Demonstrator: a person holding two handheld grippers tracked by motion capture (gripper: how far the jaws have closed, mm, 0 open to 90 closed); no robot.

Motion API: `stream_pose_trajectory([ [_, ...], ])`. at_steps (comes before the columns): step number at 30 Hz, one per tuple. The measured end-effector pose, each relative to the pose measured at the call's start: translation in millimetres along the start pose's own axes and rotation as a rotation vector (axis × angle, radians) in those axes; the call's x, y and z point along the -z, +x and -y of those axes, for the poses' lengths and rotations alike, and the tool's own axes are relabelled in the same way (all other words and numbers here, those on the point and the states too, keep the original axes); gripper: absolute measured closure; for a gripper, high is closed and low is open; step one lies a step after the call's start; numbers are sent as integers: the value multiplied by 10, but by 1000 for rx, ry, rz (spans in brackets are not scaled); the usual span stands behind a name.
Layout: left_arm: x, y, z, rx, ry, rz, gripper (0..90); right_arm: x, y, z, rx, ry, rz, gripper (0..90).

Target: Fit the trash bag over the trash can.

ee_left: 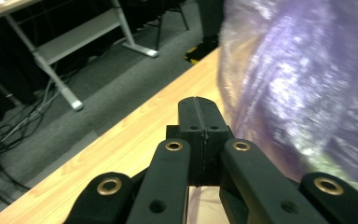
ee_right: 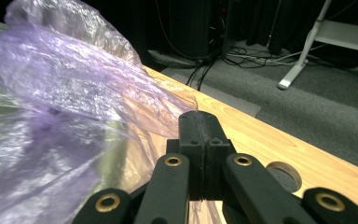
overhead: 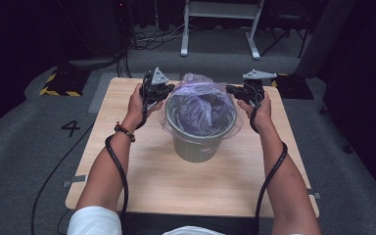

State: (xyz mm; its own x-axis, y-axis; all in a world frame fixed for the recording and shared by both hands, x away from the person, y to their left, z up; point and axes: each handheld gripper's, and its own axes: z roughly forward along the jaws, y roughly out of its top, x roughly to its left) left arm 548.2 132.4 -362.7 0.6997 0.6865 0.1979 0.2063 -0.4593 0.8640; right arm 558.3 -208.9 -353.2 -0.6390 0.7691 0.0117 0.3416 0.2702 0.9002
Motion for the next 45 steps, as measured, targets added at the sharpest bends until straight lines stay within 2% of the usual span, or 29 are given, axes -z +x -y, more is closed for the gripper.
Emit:
stream_pose_trajectory([
  [4, -47, 10, 43, 24, 6, 21, 900, -52, -44, 56, -25, 8, -8, 894],
  [6, -80, 16, 81, 31, 23, 5, 900, -82, -52, 94, -28, 20, -6, 894],
  [11, -177, 16, 194, 52, 66, 17, 900, -159, -39, 189, -35, 48, -13, 891],
  [14, -198, -13, 260, 37, 87, 28, 900, -173, -42, 255, -42, 56, -22, 891],
  [20, -96, -61, 434, 37, 57, 58, 900, -142, -31, 364, -38, 59, -22, 881],
  [23, -19, -88, 529, 37, 38, 59, 900, -140, -22, 426, -33, 70, -31, 887],
  [25, 40, -96, 584, 55, 20, 58, 900, -143, -8, 480, -24, 78, -42, 887],
  [28, 138, -111, 661, 56, -9, 49, 900, -113, 14, 534, 0, 84, -32, 786],
  [30, 213, -108, 709, 77, -29, 30, 891, -66, 20, 538, 21, 78, -10, 742],
  [32, 302, -103, 761, 90, -56, 25, 763, 3, 19, 531, 35, 73, 25, 644],
  [33, 343, -109, 788, 93, -69, 28, 751, 48, 15, 528, 38, 68, 32, 622],
  [35, 426, -120, 818, 86, -66, 7, 653, 146, 6, 526, 56, 65, 46, 542],
  [37, 533, -163, 838, 56, -84, 13, 616, 251, -7, 534, 75, 67, 79, 502],
  [40, 650, -240, 853, 21, -104, 48, 517, 430, -26, 569, 92, 56, 88, 436],
  [41, 683, -280, 853, 6, -95, 55, 477, 491, -28, 587, 97, 52, 88, 410],
  [42, 707, -311, 856, -5, -91, 60, 419, 560, -27, 613, 99, 46, 80, 395],
  [44, 747, -365, 855, -19, -90, 78, 383, 649, -10, 654, 110, 41, 76, 371],
  [45, 760, -388, 850, -29, -86, 76, 357, 713, 16, 692, 122, 32, 59, 348],
])
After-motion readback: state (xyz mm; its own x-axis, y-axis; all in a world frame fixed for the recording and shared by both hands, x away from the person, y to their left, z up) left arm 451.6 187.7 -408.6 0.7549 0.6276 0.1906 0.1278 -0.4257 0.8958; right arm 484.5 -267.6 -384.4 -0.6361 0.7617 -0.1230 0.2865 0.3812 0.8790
